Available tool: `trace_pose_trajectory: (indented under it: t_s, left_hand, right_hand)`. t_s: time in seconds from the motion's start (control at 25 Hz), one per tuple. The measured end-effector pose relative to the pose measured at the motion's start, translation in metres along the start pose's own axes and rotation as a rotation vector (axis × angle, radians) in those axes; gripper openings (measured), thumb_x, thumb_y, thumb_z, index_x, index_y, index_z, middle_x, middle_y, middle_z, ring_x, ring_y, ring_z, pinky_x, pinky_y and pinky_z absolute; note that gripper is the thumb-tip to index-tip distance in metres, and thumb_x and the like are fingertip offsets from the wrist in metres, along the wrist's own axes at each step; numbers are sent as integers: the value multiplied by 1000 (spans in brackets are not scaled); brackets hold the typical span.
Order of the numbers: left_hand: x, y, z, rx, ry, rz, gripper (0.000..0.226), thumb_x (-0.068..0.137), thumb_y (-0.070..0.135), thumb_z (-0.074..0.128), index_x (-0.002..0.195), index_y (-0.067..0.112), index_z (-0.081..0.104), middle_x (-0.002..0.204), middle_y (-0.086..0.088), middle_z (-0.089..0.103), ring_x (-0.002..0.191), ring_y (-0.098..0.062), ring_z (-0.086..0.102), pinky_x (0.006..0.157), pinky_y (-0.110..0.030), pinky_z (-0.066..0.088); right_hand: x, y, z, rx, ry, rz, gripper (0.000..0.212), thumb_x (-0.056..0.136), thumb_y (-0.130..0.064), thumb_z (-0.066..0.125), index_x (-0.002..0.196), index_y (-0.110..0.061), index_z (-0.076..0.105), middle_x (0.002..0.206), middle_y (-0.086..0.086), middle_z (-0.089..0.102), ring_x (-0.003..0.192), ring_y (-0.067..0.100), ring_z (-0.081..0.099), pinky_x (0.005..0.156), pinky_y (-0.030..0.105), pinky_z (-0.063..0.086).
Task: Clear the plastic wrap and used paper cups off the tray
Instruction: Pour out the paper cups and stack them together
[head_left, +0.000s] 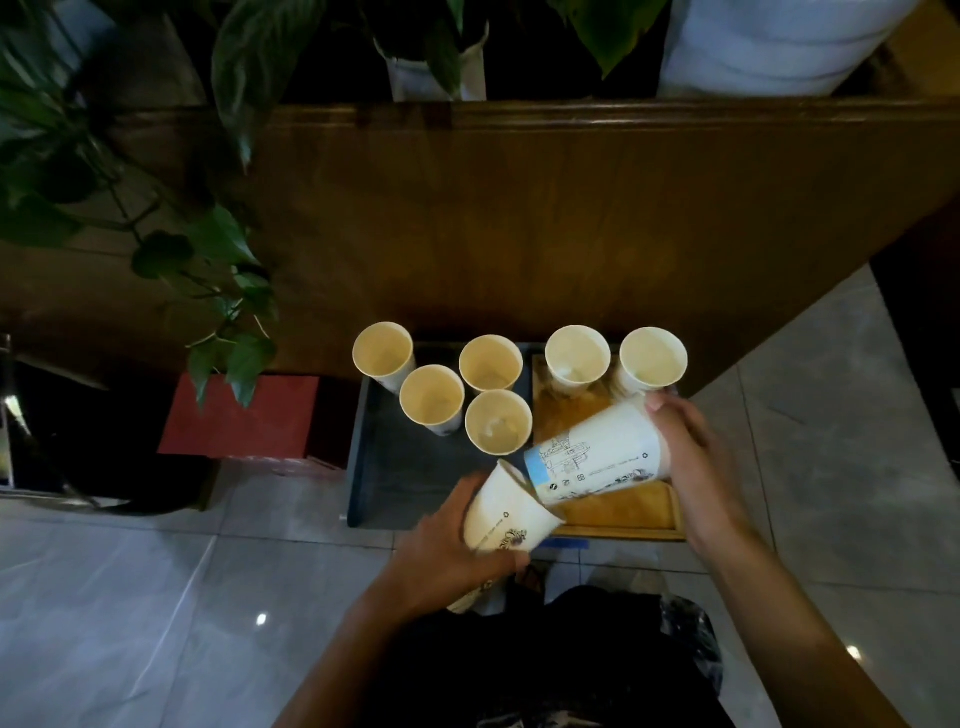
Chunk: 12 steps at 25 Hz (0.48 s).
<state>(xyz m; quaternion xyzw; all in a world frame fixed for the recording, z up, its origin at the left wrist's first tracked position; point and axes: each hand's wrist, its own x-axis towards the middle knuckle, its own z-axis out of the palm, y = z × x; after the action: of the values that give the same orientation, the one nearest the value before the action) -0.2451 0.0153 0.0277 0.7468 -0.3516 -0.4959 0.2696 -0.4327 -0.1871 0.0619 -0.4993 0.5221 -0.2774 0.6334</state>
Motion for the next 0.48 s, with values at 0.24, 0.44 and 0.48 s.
trace_pose_trajectory:
  t_s: [0.24, 0.44, 0.48]
  left_hand:
    - [-6, 6, 2, 40, 3, 30, 100, 58, 82, 74, 140, 66, 18, 125, 32, 54, 110, -3, 60, 88, -32, 60]
    - [-13, 9, 3, 169, 33, 91, 101, 51, 87, 74, 133, 67, 19, 118, 35, 51, 105, 3, 56, 84, -23, 57]
    - [-14, 9, 3, 192, 40, 90, 98, 50, 88, 72, 129, 69, 18, 116, 37, 49, 104, 4, 54, 83, -21, 56]
  right_hand:
    - [-10, 11, 10, -108, -121, 67, 44, 68, -75, 58, 105, -54, 71, 103, -3, 74, 97, 18, 70, 73, 31, 54]
    - [-15, 9, 17, -88, -181, 96, 39, 63, -67, 56, 95, -53, 73, 93, 2, 74, 91, 27, 68, 70, 32, 49]
    - [-16, 8, 18, -85, -200, 105, 40, 62, -68, 58, 95, -51, 74, 91, 0, 75, 92, 26, 68, 71, 33, 48]
